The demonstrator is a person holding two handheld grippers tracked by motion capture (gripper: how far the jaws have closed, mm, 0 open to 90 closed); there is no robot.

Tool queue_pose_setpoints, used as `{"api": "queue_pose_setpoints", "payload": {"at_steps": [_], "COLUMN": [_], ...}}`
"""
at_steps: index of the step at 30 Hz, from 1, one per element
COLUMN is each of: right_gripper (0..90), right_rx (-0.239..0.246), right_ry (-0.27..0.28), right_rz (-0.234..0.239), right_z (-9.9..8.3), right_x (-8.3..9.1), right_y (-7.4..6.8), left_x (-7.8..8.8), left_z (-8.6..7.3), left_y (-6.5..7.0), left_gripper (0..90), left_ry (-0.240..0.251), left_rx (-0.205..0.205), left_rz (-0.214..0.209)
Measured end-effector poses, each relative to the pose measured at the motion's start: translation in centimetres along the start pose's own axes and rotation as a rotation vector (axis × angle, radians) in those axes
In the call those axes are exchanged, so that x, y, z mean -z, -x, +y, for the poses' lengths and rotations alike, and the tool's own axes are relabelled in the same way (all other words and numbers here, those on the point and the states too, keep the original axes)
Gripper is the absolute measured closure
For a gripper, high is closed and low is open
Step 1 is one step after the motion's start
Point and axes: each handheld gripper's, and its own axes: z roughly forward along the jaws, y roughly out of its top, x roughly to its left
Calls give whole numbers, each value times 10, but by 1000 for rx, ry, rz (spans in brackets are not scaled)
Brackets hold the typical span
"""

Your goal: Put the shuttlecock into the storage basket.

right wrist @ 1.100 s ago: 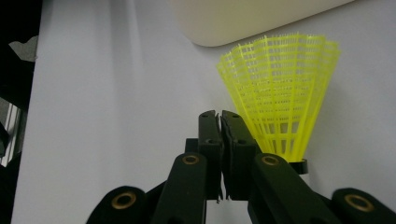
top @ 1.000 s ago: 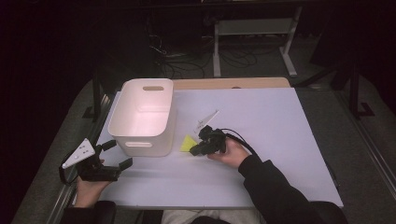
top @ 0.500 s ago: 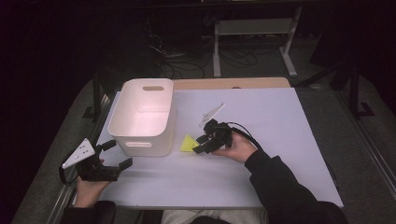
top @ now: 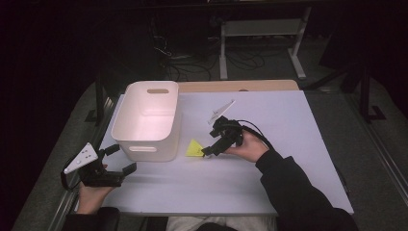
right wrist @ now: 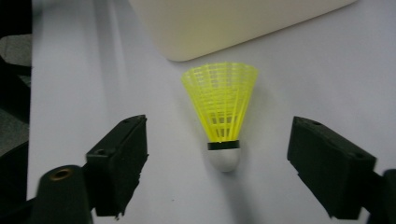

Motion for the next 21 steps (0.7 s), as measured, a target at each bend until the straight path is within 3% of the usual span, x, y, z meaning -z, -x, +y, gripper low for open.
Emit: {"api": "queue_pose_setpoints", "payload": {"at_steps": [14, 21], "right_gripper": [6, 1], "right_rx": [-15, -10], "right_ry": [-47, -68], "right_rz": [-4, 16], "right_z": [-5, -8], "right_x": [-14, -23], "right_y": [15, 20], "left_x": [0, 0], "left_z": [0, 0], "left_y": [0, 0], "left_gripper": [0, 0], "left_ry": [1, 1], "left_rx": [0, -1], "left_rz": [0, -1]}}
